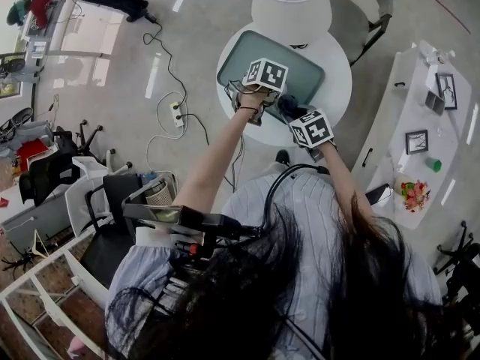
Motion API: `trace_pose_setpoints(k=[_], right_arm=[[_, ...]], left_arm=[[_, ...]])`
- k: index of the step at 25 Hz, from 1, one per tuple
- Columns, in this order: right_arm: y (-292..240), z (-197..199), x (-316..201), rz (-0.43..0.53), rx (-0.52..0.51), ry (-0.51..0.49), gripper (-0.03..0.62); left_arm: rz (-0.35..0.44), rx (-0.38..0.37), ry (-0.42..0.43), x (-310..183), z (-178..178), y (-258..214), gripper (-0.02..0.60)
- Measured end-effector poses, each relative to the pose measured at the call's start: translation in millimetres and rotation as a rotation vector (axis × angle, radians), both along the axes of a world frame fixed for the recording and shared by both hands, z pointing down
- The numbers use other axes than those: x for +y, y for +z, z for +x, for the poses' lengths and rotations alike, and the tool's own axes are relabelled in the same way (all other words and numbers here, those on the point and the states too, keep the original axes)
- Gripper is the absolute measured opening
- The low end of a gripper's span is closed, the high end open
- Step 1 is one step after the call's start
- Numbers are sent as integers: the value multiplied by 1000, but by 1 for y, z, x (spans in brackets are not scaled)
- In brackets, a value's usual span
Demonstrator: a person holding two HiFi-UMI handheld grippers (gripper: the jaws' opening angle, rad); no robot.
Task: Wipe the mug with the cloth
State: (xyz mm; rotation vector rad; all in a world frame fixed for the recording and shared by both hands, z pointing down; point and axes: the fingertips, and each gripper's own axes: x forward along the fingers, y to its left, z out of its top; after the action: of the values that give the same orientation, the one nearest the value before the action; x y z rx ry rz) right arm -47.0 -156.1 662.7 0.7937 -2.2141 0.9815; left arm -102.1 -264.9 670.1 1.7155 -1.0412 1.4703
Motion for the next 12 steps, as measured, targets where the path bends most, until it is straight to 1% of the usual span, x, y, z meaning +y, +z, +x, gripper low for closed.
trace_pose_setpoints(k=[2, 5, 10, 12], right_arm=[[1, -3, 4, 1, -1, -16, 98], [1, -6, 9, 4, 4, -34, 98], [1, -3, 8, 5, 4, -32, 98], [2, 0, 6, 5, 4, -24, 98]], left_arm=[[1, 9, -25, 2, -1, 1, 43], [12, 15, -39, 4, 0, 0, 43], [55, 0, -7, 3, 1, 1, 43], [79, 6, 6, 3, 3, 0, 43]])
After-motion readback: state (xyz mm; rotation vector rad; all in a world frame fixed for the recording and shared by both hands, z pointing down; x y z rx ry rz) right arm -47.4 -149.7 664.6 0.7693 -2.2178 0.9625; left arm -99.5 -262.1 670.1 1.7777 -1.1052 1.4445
